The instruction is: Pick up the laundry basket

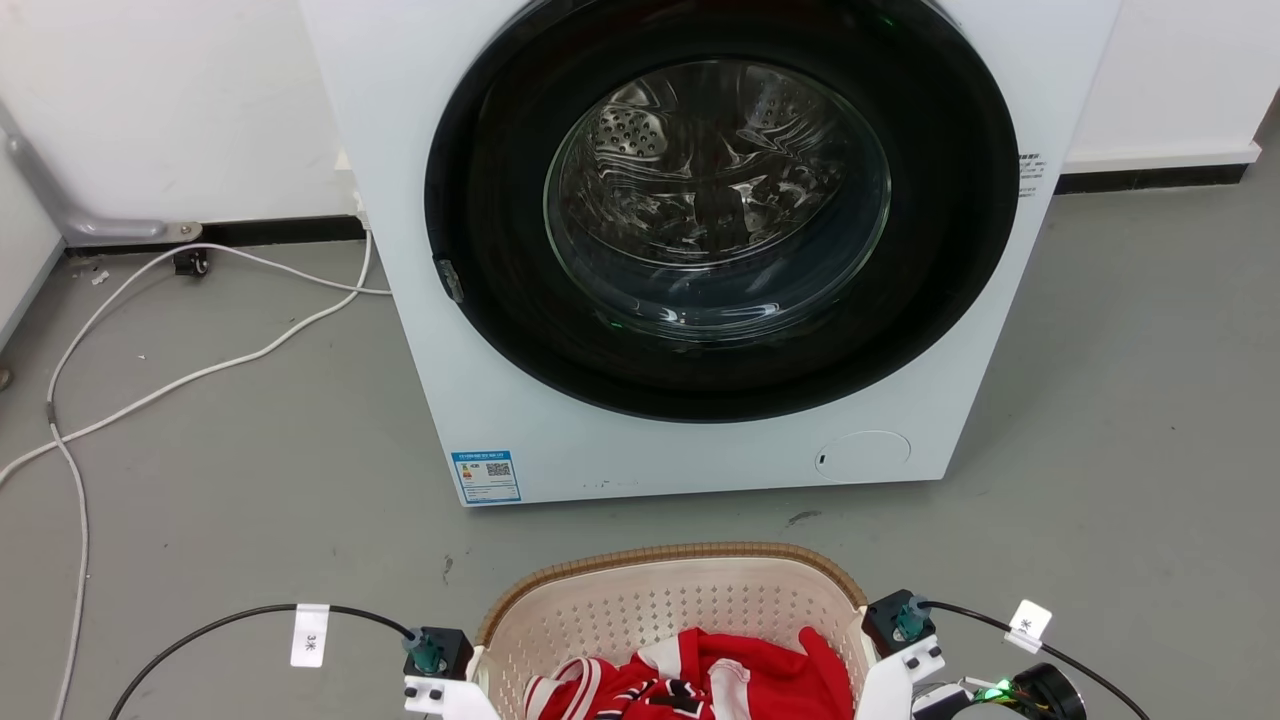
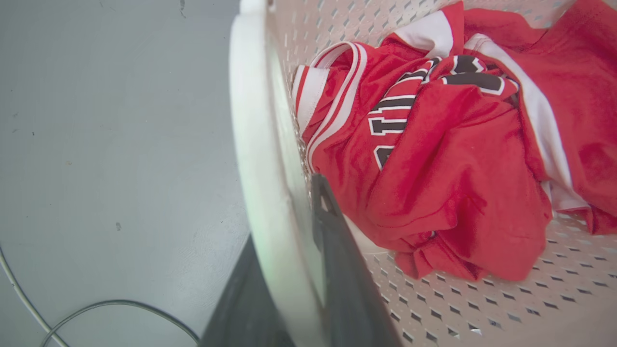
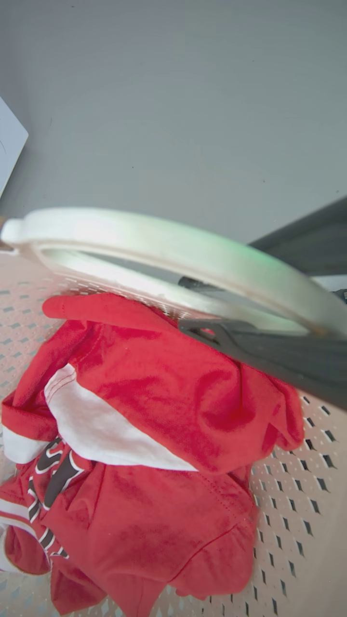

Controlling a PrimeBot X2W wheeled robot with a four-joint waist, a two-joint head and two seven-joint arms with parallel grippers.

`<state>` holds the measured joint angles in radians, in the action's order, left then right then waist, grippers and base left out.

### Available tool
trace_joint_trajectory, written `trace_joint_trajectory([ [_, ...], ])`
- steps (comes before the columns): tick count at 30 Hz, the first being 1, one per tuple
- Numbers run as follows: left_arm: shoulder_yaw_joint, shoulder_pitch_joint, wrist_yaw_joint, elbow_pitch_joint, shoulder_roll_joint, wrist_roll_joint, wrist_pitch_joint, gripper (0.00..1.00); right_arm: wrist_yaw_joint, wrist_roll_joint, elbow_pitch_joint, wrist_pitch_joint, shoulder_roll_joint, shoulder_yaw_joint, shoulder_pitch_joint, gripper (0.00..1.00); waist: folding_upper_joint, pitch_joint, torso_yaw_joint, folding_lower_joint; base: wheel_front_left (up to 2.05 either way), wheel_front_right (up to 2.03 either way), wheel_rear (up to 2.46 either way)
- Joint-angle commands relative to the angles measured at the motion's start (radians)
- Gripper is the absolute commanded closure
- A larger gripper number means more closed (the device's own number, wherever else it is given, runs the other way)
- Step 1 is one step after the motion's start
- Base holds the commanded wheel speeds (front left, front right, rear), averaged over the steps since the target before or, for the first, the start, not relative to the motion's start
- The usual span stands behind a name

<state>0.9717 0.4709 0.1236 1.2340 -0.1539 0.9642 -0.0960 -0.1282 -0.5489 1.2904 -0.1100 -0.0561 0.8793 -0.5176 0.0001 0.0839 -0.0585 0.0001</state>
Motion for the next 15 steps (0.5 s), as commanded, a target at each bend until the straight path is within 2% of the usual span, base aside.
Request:
trace_joint_trajectory([
  [1,0.010,0.013,0.012,-0.005,0.002,0.001,0.006,1.00,-0.005,-0.001,-0.005,0.007,0.004,0.009,-0.002,1.00,-0.0001,0.000,0.000,-0.0001,0.00,0.00,0.00],
  [15,0.043,0.018,0.011,0.004,0.001,0.036,0.019,1.00,-0.005,-0.025,-0.004,0.008,-0.004,0.030,-0.004,1.00,-0.0001,-0.002,0.001,-0.0001,0.00,0.00,0.00],
])
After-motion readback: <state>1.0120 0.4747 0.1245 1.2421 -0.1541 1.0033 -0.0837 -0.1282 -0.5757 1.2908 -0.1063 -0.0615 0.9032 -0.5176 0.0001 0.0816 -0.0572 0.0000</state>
